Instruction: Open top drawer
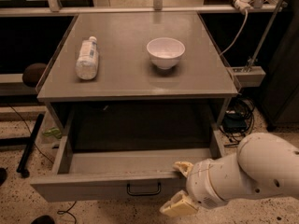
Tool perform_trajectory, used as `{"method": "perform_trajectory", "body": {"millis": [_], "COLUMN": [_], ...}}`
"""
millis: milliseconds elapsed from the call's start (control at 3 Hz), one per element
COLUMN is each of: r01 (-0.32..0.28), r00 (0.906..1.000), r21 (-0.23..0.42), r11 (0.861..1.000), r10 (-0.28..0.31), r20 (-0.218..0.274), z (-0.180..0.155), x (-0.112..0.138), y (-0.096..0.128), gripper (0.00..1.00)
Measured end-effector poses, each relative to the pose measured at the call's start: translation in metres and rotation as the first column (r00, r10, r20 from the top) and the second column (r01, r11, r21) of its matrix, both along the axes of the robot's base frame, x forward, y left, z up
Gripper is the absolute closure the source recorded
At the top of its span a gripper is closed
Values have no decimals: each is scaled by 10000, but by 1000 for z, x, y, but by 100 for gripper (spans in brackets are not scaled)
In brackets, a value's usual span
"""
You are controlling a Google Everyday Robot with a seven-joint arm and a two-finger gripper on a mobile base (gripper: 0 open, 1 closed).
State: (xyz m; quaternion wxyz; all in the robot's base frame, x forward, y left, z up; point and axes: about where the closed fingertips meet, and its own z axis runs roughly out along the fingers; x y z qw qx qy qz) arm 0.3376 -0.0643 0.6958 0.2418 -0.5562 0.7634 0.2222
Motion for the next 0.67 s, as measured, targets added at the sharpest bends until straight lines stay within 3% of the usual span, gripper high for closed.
{"method": "perform_trajectory", "body": {"millis": [667], "r01": [-37], "r00": [10000], "r21": [-42], "r11": [10000], "r10": [37], "r20": [-54], "z": [4], "x": [-2], "y": [-2], "gripper": [91]}}
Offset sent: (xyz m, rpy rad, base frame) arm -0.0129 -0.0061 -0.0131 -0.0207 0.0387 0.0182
